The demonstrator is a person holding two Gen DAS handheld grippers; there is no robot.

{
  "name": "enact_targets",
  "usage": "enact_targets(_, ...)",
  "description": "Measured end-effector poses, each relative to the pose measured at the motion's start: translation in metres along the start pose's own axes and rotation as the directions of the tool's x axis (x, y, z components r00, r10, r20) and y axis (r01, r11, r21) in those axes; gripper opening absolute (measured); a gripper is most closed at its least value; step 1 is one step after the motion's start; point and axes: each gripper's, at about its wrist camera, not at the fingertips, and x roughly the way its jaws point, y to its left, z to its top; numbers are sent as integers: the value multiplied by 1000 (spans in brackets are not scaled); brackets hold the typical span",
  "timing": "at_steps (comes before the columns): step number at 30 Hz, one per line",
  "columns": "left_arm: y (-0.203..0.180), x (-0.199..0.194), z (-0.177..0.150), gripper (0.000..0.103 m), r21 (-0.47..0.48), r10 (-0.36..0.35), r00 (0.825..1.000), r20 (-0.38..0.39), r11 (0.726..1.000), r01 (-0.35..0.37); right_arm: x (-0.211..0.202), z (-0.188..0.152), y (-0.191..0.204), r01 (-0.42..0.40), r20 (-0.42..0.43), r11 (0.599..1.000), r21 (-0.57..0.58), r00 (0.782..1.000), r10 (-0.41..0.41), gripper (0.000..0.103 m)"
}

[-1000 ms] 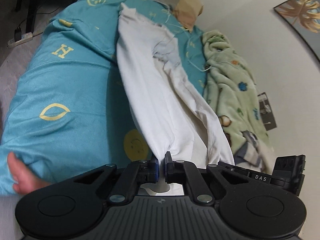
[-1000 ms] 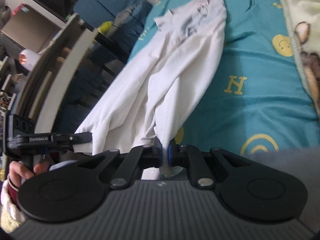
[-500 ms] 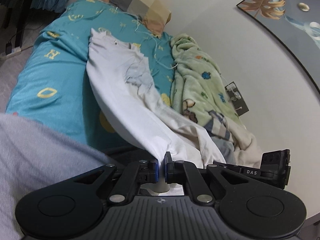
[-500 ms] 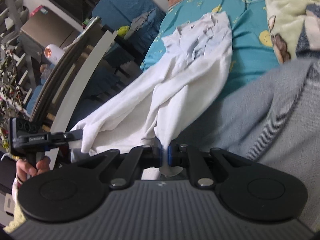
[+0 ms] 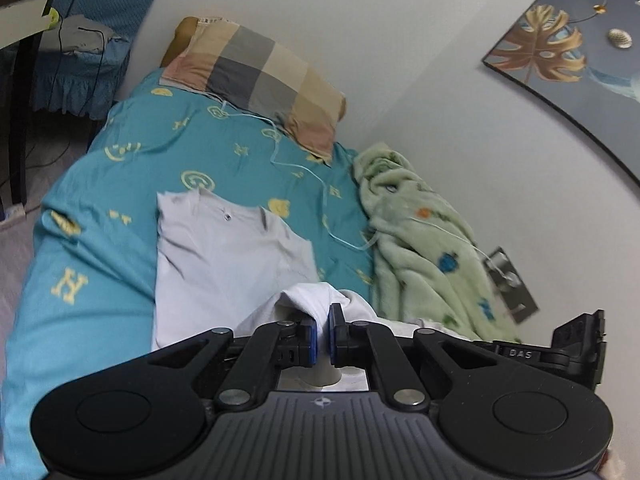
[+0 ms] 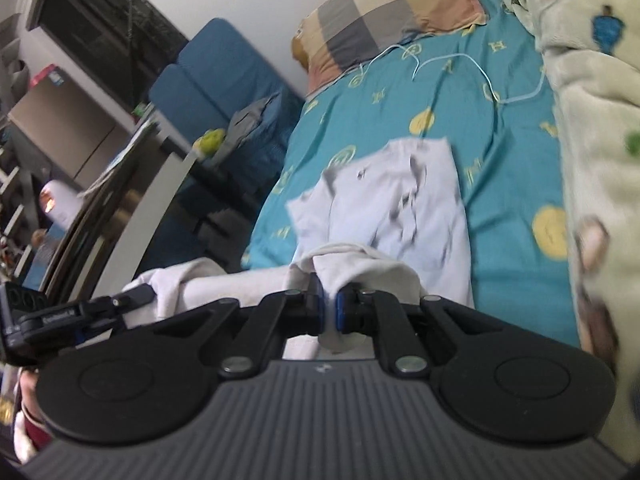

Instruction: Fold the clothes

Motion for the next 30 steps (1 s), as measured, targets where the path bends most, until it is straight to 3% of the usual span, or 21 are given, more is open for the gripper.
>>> enact_targets(5,46,86,29,6,-4,54,998,-17,999,-54,61,49,-15,47,29,999,-7,998,-47,10)
enact_targets(12,118,201,31,7,-42,137,983,-120,989,-143,164,60,-60,155,-36,985,-77,987,-158,10)
enact_targets(16,142,234,22,10,-48,162,972,-168,984,-172,190,55,-73,165,-61,980,-115,983,-173,11)
enact_targets(18,147,237,21,12,-59,156,972,-175,984,-169,192,53,-73,161,-58,979,-126,984,-169,12)
enact_targets(19,148,236,21,18,-66,151,972,-179,984,-165,191,52,-73,159,-55,979,-128,984,-167,12)
enact_targets(22,142,224,23,50,-78,143,971,-191,984,-160,183,50,-71,151,-45,984,-90,987,-155,14)
enact_targets(23,138,217,23,57,-81,142,972,-186,984,-159,178,50,-70,146,-42,987,-71,988,-149,22)
enact_targets(26,123,183,17,74,-110,124,981,-149,984,-142,158,44,-62,116,-32,993,-28,993,-117,64)
enact_targets(27,118,170,13,77,-124,116,984,-135,983,-133,150,42,-57,117,-32,993,-26,993,-118,71)
enact_targets(30,103,133,-2,82,-165,100,990,-96,980,-115,125,30,-42,119,-36,992,-30,992,-120,70)
